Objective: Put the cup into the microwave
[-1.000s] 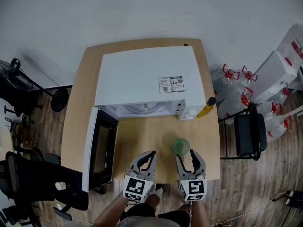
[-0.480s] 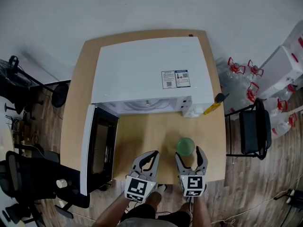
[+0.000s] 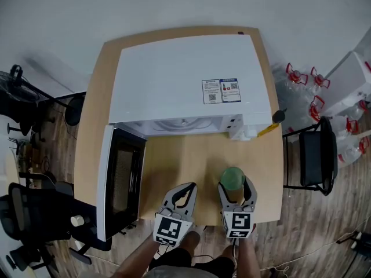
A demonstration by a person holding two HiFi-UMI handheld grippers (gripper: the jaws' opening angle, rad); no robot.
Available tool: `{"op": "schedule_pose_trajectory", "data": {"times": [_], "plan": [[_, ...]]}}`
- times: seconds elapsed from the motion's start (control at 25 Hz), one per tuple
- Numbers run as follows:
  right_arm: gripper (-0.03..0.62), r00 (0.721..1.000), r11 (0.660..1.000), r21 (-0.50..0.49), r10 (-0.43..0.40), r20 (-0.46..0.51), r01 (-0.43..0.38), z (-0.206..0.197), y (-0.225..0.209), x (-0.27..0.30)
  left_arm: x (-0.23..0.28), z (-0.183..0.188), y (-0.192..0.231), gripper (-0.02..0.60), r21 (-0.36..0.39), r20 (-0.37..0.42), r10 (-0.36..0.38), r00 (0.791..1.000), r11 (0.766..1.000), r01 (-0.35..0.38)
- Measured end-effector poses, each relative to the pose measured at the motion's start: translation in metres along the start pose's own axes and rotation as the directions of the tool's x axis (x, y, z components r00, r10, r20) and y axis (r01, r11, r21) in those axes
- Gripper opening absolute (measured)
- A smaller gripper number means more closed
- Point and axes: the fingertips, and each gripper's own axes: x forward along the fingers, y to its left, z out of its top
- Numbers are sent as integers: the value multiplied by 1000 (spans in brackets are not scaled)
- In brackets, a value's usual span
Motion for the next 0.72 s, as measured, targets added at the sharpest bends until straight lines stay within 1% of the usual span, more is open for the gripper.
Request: {"op": "schedule_pose_trajectory", "data": {"times": [0.4,0.72], "plan": [[347,1000,1000,26,11,18,-11,6,-3,3,-1,4,8,23,1,5,19,1000,1000,-19],[344,999,1000,9,14,42,-14,31,2,-11,-13,26,11,23,9,47,28,998,1000,-28]]}}
